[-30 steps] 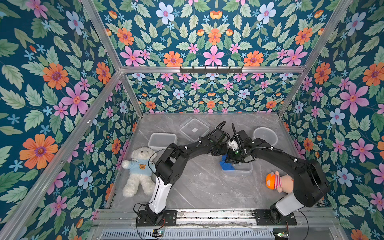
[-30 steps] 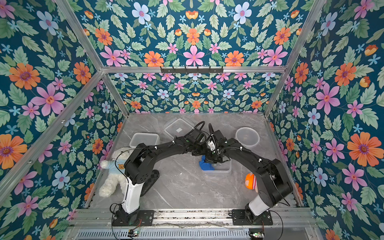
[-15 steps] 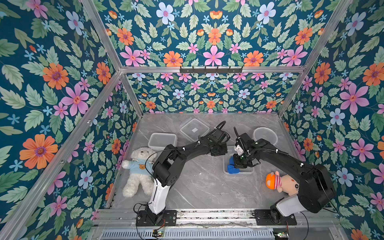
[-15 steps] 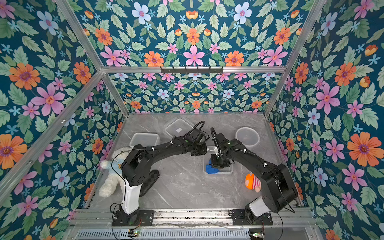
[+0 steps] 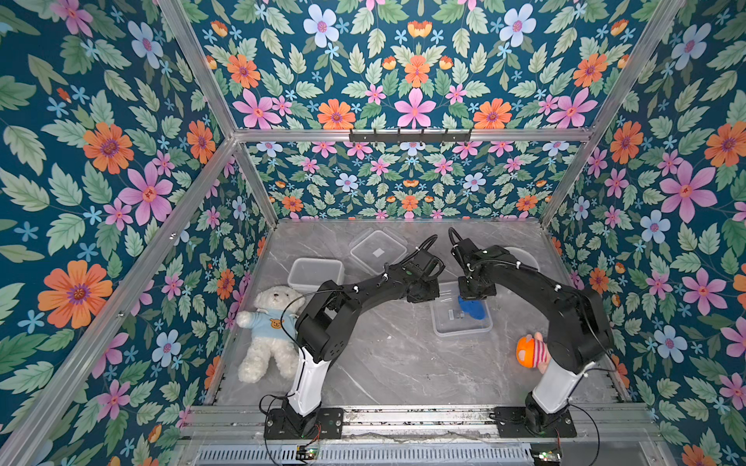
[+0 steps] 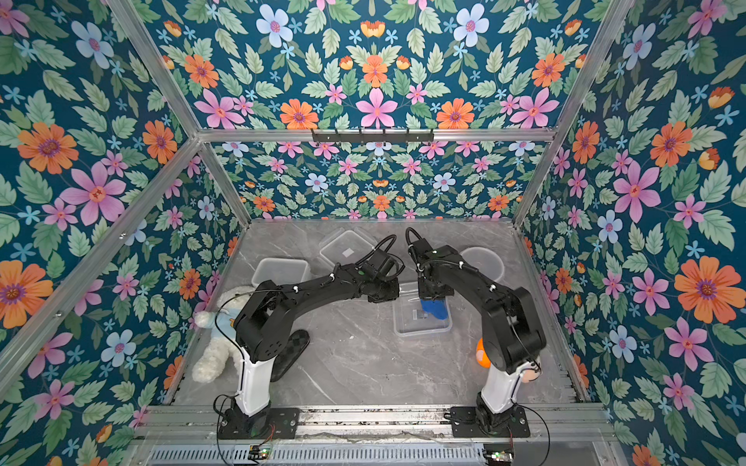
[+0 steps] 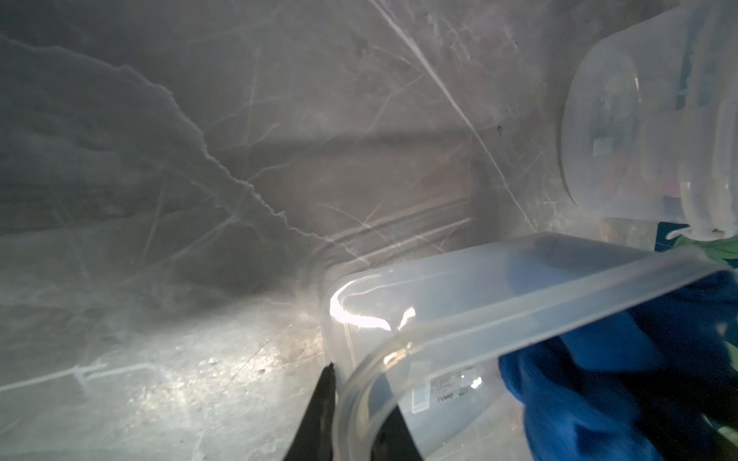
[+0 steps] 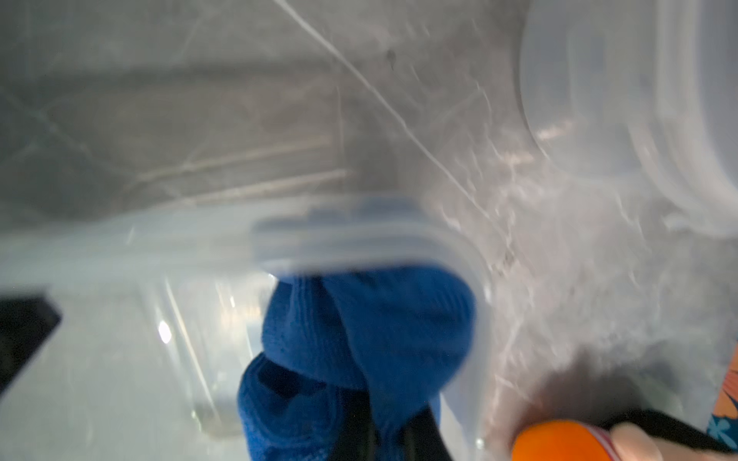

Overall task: Wipe the insides of the lunch boxes
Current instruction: Wipe the dirt inside the lunch box, then move the lunch box to the center of the board.

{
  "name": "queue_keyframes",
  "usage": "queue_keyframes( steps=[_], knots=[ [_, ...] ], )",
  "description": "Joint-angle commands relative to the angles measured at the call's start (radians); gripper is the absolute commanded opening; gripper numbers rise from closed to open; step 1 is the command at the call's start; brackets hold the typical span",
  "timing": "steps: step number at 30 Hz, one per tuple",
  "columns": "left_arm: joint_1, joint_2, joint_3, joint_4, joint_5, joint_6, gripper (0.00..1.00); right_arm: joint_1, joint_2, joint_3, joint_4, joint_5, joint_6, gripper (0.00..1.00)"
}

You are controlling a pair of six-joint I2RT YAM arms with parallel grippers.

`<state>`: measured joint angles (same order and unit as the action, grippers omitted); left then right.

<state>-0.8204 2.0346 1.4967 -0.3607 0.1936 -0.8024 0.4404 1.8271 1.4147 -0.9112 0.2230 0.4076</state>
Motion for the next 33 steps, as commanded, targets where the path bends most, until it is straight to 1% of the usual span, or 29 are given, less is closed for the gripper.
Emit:
queue_keyframes(
  steps=[1,3,5,9,11,12,14,18,21,22,24,25,27,29,31,32,33],
  knots=[
    [-0.002,0.003,0.009,-0.007,0.014,0.020,0.17,0.011,0.077,0.049,0.149,-0.024,-0.036,0.00],
    [-0.003,0.011,0.015,-0.010,0.018,0.022,0.17,0.026,0.110,0.056,0.234,-0.130,-0.065,0.00],
    [-0.003,0.021,0.028,-0.012,0.022,0.022,0.17,0.027,0.132,0.044,0.319,-0.301,-0.078,0.00],
    [-0.003,0.026,0.038,-0.015,0.023,0.020,0.17,0.028,0.139,-0.013,0.344,-0.375,-0.027,0.00],
    [-0.001,0.024,0.039,-0.016,0.018,0.018,0.17,0.028,0.114,-0.078,0.335,-0.404,-0.014,0.00],
    [0.000,0.022,0.038,-0.016,0.014,0.018,0.17,0.027,0.097,-0.111,0.320,-0.406,-0.006,0.00],
    [0.002,0.019,0.037,-0.015,0.009,0.018,0.17,0.028,0.050,-0.185,0.278,-0.368,0.000,0.00],
    [0.006,0.015,0.038,-0.025,-0.001,0.021,0.17,0.006,-0.030,-0.289,0.173,-0.206,-0.012,0.00],
    [0.009,0.011,0.041,-0.037,-0.015,0.024,0.17,-0.009,-0.069,-0.302,0.125,-0.106,-0.024,0.00],
    [0.009,0.009,0.042,-0.045,-0.024,0.026,0.17,-0.009,-0.078,-0.295,0.115,-0.087,-0.027,0.00],
    [0.013,0.007,0.047,-0.055,-0.037,0.030,0.17,-0.009,-0.097,-0.269,0.107,-0.086,-0.032,0.00],
    [0.015,0.009,0.055,-0.067,-0.044,0.032,0.17,-0.010,-0.111,-0.247,0.110,-0.109,-0.039,0.00],
    [0.020,0.019,0.082,-0.091,-0.057,0.042,0.18,-0.012,-0.153,-0.207,0.144,-0.210,-0.057,0.00],
    [0.028,0.046,0.136,-0.121,-0.069,0.057,0.18,-0.014,-0.238,-0.171,0.234,-0.415,-0.065,0.00],
    [0.038,0.078,0.192,-0.145,-0.074,0.068,0.18,-0.018,-0.302,-0.138,0.345,-0.596,-0.042,0.00],
    [0.048,0.098,0.227,-0.155,-0.072,0.072,0.18,-0.018,-0.327,-0.112,0.380,-0.634,-0.024,0.00],
    [0.057,0.116,0.255,-0.161,-0.074,0.075,0.18,-0.017,-0.347,-0.086,0.394,-0.642,-0.014,0.00]
  ],
)
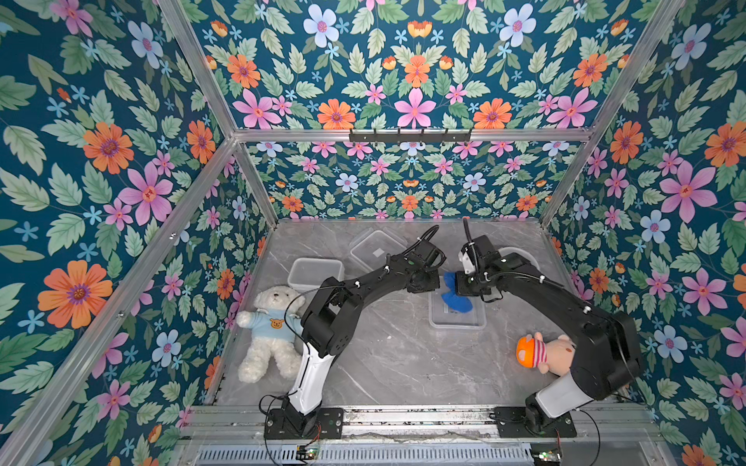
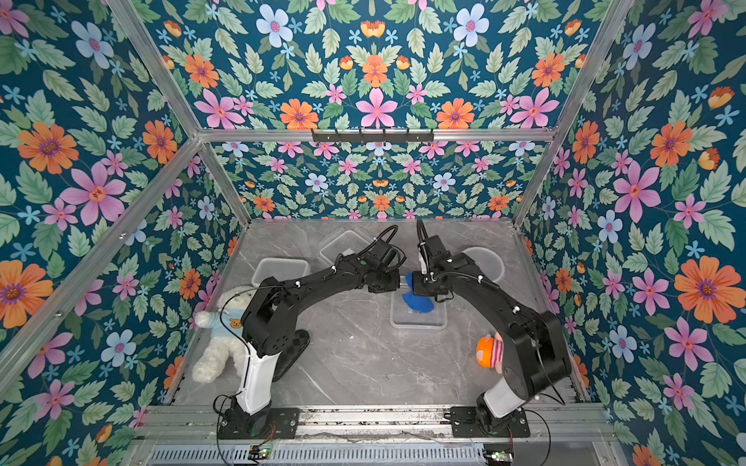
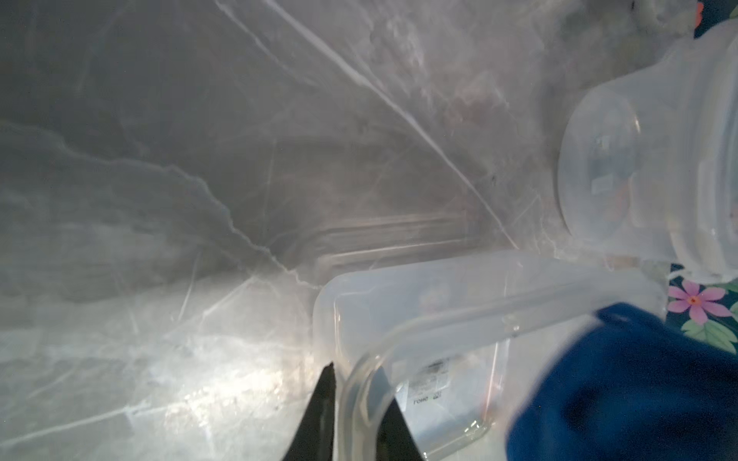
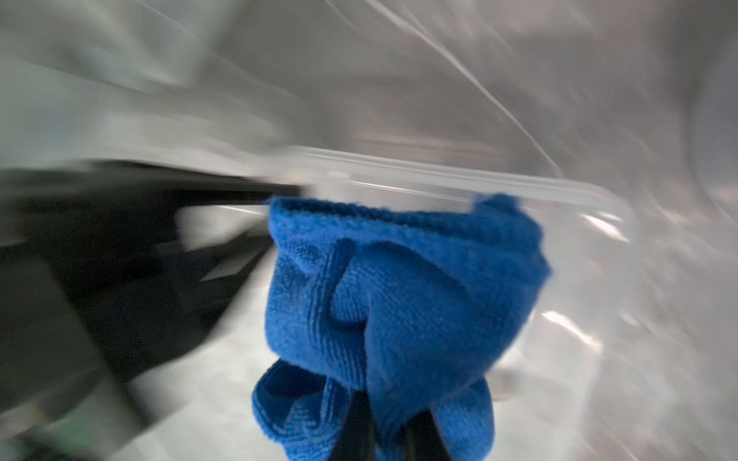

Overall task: Wipe the insides of the lunch boxes
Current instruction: Move the lunch box to the center of the board.

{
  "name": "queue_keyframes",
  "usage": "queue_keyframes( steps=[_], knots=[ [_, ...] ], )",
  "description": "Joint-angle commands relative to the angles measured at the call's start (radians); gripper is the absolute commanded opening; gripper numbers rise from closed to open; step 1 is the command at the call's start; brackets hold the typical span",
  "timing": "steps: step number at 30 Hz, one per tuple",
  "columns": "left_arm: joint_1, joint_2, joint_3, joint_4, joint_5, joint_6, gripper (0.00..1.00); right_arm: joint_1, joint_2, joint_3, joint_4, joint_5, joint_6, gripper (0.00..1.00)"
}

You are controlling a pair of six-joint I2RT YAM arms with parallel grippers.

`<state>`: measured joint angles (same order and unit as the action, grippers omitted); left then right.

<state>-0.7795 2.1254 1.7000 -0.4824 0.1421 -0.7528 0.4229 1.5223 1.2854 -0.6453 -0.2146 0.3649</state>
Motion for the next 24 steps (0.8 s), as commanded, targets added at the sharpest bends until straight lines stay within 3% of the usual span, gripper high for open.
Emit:
queue_keyframes(
  steps=[1,6,10,15,20,24],
  knots=[
    [0.028,0.047,0.083,-0.049,-0.020,0.030,0.18,-0.001,-0.061,0.074,0.134,-0.194,0.037,0.00],
    [0.076,0.137,0.240,-0.112,-0.018,0.058,0.18,-0.008,-0.143,0.169,0.064,-0.044,0.024,0.00],
    [0.109,0.118,0.223,-0.133,-0.015,0.073,0.17,-0.009,-0.221,0.166,-0.007,0.101,-0.012,0.00],
    [0.170,-0.039,0.007,-0.122,-0.008,0.085,0.17,-0.011,-0.284,0.126,-0.051,0.213,-0.043,0.00],
    [0.266,-0.279,-0.284,-0.107,-0.031,0.078,0.17,-0.018,-0.275,0.080,-0.059,0.205,-0.031,0.00],
    [0.348,-0.414,-0.420,-0.137,-0.058,0.084,0.18,-0.018,-0.271,0.045,-0.028,0.172,-0.014,0.00]
  ],
)
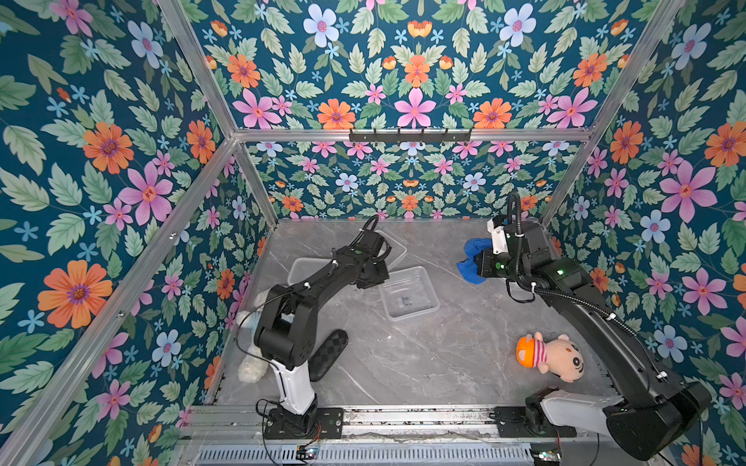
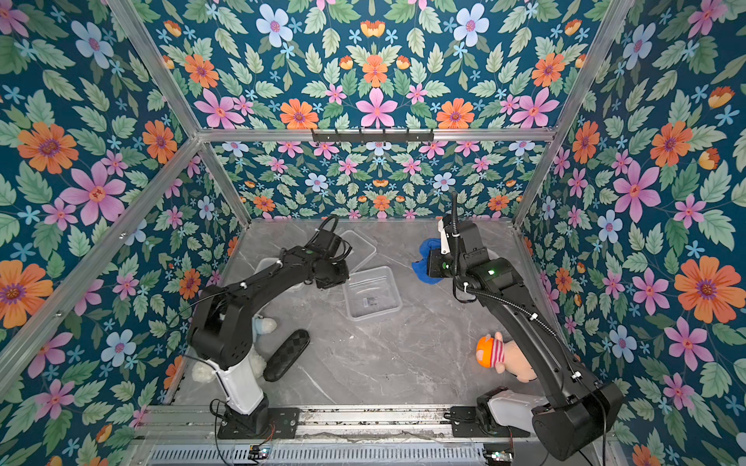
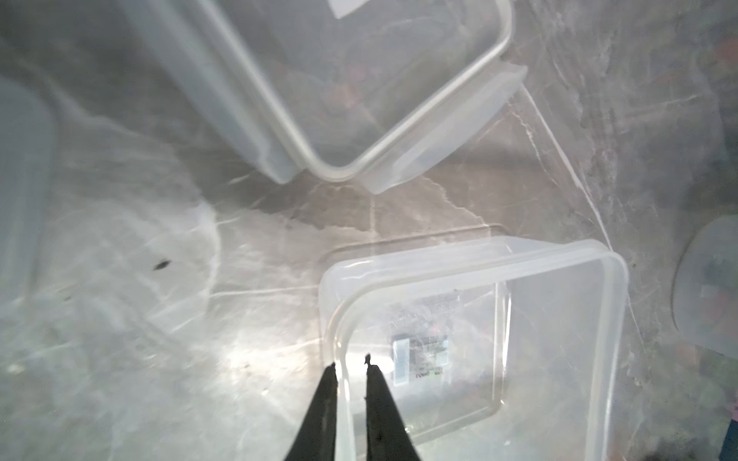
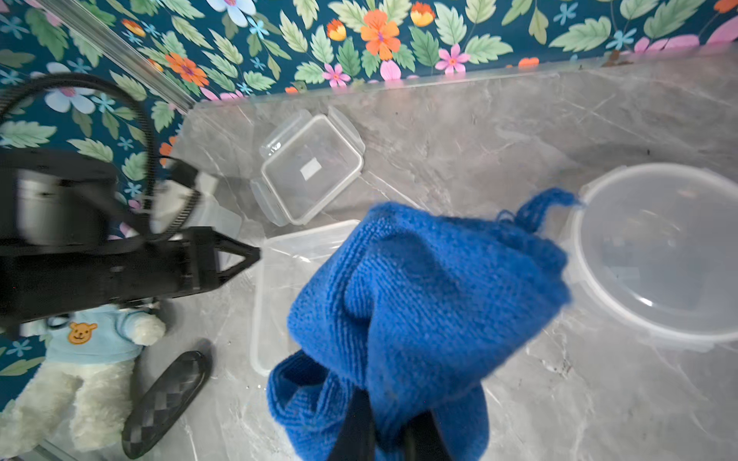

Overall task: Wipe the insides of the lunch boxes
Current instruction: Move the lunch box to the center of the board, then adjust the lunch box at the center of the board, then place the cleaning item at the center of the board.

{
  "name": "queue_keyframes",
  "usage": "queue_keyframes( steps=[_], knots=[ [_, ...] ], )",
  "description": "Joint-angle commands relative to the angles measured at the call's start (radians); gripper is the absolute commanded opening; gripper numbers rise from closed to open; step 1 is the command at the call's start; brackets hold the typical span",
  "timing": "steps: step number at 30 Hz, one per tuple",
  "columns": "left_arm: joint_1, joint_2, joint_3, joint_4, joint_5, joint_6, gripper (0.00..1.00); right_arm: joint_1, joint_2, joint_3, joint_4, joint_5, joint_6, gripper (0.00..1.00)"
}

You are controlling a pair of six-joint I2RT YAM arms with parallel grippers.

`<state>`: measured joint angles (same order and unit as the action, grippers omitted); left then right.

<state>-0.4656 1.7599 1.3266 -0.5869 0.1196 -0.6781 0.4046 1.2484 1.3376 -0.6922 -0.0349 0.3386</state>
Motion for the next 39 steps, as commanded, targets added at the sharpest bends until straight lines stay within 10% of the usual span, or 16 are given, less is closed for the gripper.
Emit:
queue_keyframes(
  steps=[1,20,39],
  knots=[
    [0.054,-0.069,-0.071,-0.041,-0.041,0.013,0.18,-0.001,0.007,-0.010,0.019,-0.012,0.014,0.00],
    [0.076,-0.152,0.023,-0.102,-0.067,0.004,0.22,0.008,0.347,-0.173,0.026,-0.079,0.025,0.00],
    [0.031,-0.110,0.121,-0.037,-0.035,-0.021,0.24,0.323,0.686,-0.004,0.145,-0.179,0.112,0.00]
  ],
)
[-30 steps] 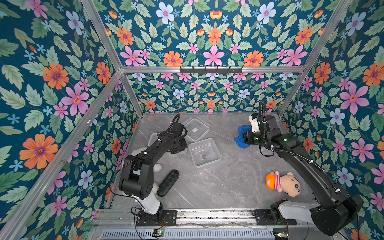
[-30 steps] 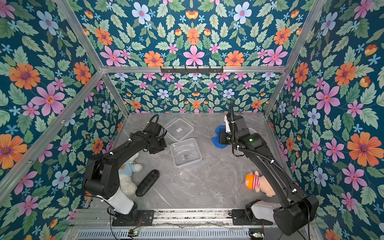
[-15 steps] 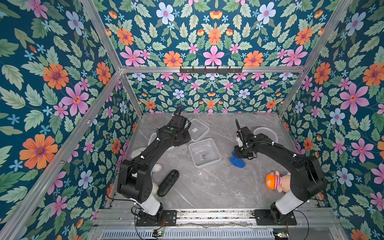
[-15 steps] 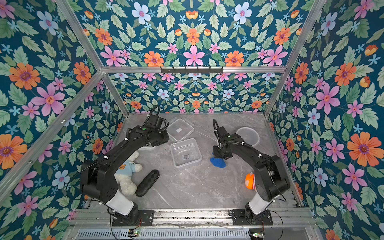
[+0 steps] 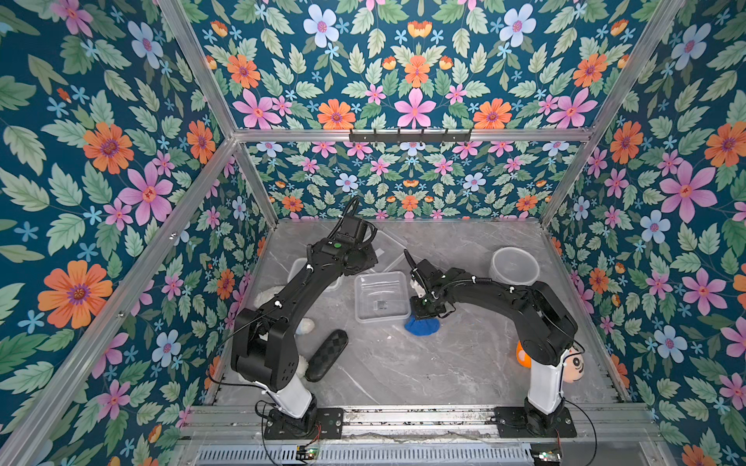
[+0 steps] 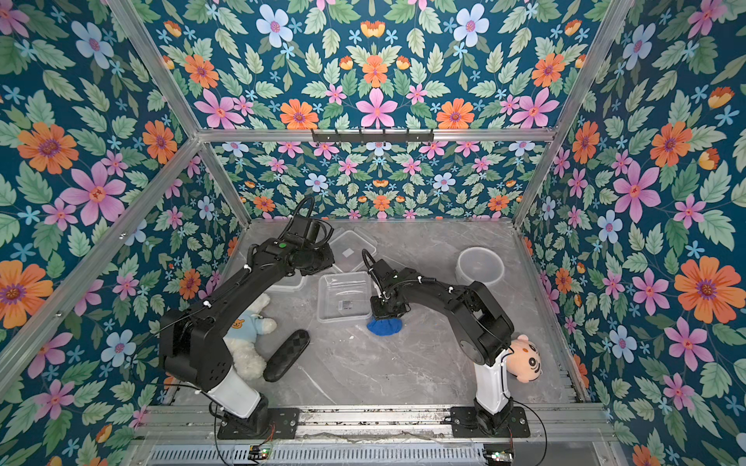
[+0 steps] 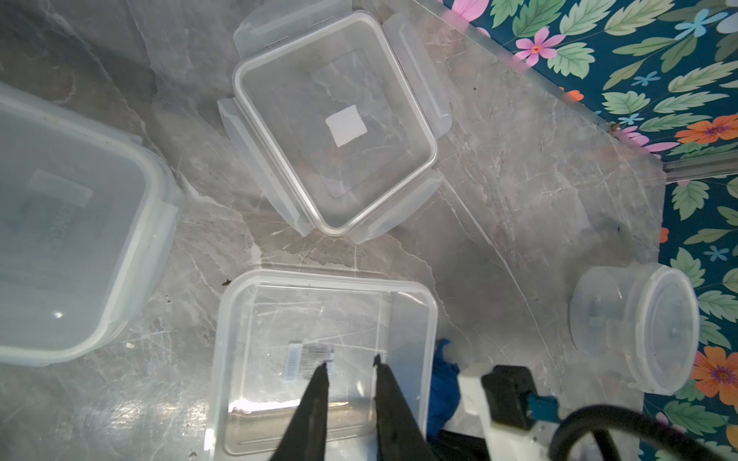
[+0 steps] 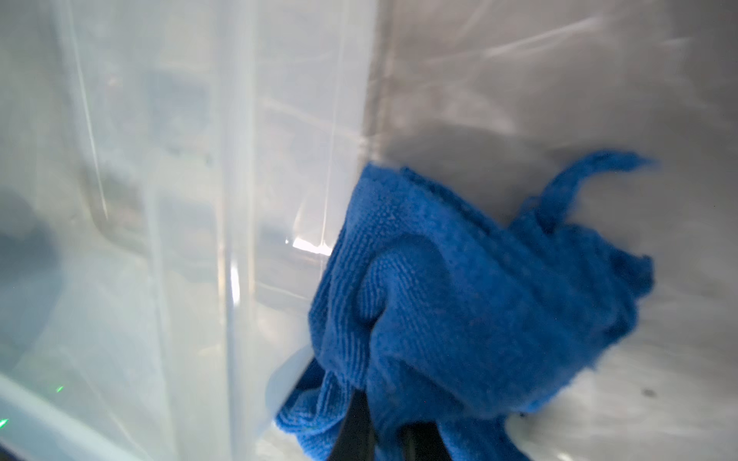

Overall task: Wipe the insides of the lunch boxes
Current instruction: Place the cleaning item at the center of the board.

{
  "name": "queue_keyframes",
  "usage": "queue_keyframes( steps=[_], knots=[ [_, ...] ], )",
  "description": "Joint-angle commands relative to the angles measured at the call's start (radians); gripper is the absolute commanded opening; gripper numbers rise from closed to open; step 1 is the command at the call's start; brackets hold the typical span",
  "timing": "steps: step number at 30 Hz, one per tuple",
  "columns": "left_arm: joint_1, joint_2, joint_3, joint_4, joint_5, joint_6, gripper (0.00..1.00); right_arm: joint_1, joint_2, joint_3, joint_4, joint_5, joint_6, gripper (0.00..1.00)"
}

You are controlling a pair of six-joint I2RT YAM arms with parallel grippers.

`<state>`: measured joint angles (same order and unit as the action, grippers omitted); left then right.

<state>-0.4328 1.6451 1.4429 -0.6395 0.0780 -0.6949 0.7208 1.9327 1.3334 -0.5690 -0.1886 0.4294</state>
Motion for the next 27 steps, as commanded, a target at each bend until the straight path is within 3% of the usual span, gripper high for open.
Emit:
queue_keyframes(
  steps=[1,5,8,12,19,27],
  knots=[
    [-0.001,0.005,0.002,0.023,0.012,-0.006,0.24,0.009,-0.002,-0.007,0.024,-0.036,0.023,0.02],
    [-0.031,0.028,0.014,0.042,0.016,-0.010,0.25,0.008,-0.051,-0.055,-0.001,0.017,0.019,0.49],
    [-0.070,0.069,0.052,0.038,0.016,-0.007,0.27,0.007,-0.132,-0.095,-0.037,0.084,0.014,0.65],
    [-0.114,0.127,0.108,0.041,0.019,-0.008,0.28,0.005,-0.241,-0.134,-0.095,0.145,0.020,0.74],
    [-0.165,0.205,0.198,0.044,0.030,-0.004,0.29,-0.006,-0.395,-0.157,-0.235,0.159,0.036,0.76],
    [-0.195,0.303,0.338,0.043,0.056,-0.003,0.30,-0.055,-0.482,-0.065,-0.346,0.204,-0.005,0.75]
  ],
)
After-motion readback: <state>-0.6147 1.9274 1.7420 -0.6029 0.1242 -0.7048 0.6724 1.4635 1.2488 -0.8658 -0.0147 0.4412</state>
